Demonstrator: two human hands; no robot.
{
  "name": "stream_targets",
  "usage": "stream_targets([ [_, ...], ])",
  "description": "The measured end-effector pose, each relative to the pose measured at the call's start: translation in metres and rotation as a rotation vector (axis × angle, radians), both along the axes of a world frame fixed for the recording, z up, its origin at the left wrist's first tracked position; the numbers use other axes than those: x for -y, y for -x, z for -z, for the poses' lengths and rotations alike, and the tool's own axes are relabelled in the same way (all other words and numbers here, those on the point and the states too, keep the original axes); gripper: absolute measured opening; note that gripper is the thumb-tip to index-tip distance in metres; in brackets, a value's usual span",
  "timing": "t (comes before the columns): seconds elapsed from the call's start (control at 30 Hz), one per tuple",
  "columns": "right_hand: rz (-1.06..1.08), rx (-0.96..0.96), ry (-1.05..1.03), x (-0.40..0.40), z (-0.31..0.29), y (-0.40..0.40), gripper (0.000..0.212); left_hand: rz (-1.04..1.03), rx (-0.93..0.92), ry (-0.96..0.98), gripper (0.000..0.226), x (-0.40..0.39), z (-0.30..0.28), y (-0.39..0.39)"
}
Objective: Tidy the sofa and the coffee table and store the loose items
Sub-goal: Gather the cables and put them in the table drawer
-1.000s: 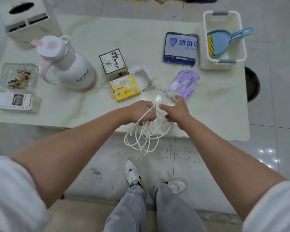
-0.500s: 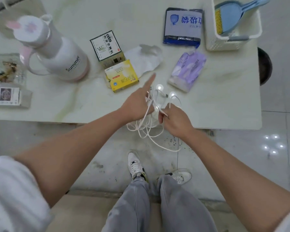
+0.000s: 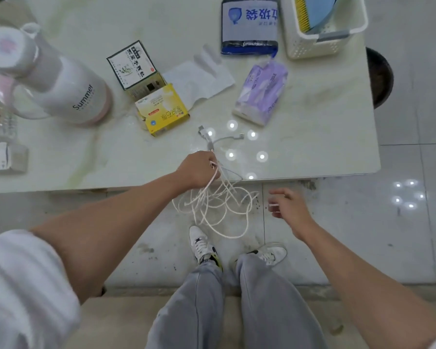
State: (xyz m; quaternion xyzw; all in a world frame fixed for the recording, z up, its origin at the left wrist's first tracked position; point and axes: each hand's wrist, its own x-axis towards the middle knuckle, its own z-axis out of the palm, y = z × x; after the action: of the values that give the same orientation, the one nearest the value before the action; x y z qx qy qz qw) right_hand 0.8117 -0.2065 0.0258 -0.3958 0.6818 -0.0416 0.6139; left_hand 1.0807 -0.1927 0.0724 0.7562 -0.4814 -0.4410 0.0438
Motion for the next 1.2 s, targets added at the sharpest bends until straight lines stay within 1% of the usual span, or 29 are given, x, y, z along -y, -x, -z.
stream_targets([
  [0.03,0.012,-0.028,0.018,-0.003,0.010,0.002,0.011,0.005,0.059,0.046,0.006,0.000,0.007,-0.001],
  [0.07,-0.038,-0.081,0.058,-0.003,0.021,0.003,0.006,0.024,0.117,0.092,0.009,0.002,0.014,-0.002],
  [0.1,-0.149,-0.139,0.107,-0.002,0.035,0.001,0.006,0.062,0.181,0.148,0.012,0.004,0.021,-0.003],
  [0.17,-0.425,-0.222,0.173,0.000,0.067,-0.012,0.018,0.172,0.303,0.280,0.012,0.012,0.037,-0.005],
  [0.23,-0.591,-0.232,0.231,0.004,0.102,-0.027,0.022,0.277,0.412,0.440,0.012,0.019,0.050,-0.006],
  [0.3,-0.750,-0.267,0.414,0.008,0.134,-0.042,0.035,0.343,0.485,0.587,0.012,0.024,0.061,-0.002],
  [0.33,-0.805,-0.277,0.529,0.008,0.153,-0.048,0.038,0.368,0.509,0.655,0.012,0.027,0.070,0.001],
  [0.37,-0.828,-0.267,0.643,0.007,0.172,-0.052,0.037,0.382,0.523,0.713,0.012,0.030,0.076,0.005],
  [0.4,-0.829,-0.247,0.700,0.007,0.185,-0.056,0.034,0.382,0.531,0.753,0.012,0.032,0.079,0.008],
  [0.5,-0.825,-0.206,0.775,0.000,0.228,-0.061,0.034,0.344,0.555,0.849,0.014,0.033,0.089,0.018],
  [0.53,-0.844,-0.233,0.797,0.001,0.239,-0.060,0.036,0.328,0.561,0.864,0.015,0.034,0.089,0.020],
  [0.6,-0.863,-0.318,0.918,-0.002,0.260,-0.062,0.035,0.314,0.600,0.910,0.019,0.028,0.095,0.029],
  [0.67,-0.836,-0.363,0.987,-0.008,0.270,-0.068,0.034,0.267,0.643,0.957,0.023,0.019,0.100,0.035],
  [0.73,-0.784,-0.377,0.940,-0.012,0.268,-0.073,0.036,0.187,0.670,0.981,0.026,0.017,0.099,0.042],
  [0.8,-0.807,-0.375,0.842,-0.031,0.262,-0.066,0.042,0.140,0.658,0.930,0.028,0.004,0.097,0.053],
  [0.9,-0.900,-0.366,0.699,-0.066,0.249,-0.042,0.047,0.184,0.582,0.824,0.022,-0.020,0.090,0.071],
  [1.0,-1.009,-0.350,0.586,-0.090,0.238,-0.020,0.046,0.221,0.493,0.791,0.014,-0.044,0.085,0.083],
  [1.07,-1.034,-0.360,0.539,-0.100,0.236,-0.013,0.050,0.214,0.432,0.774,0.014,-0.054,0.088,0.089],
  [1.13,-1.021,-0.361,0.517,-0.112,0.232,-0.007,0.052,0.192,0.416,0.745,0.012,-0.062,0.094,0.093],
  [1.2,-1.006,-0.321,0.493,-0.120,0.226,-0.004,0.051,0.161,0.406,0.719,0.009,-0.072,0.102,0.096],
])
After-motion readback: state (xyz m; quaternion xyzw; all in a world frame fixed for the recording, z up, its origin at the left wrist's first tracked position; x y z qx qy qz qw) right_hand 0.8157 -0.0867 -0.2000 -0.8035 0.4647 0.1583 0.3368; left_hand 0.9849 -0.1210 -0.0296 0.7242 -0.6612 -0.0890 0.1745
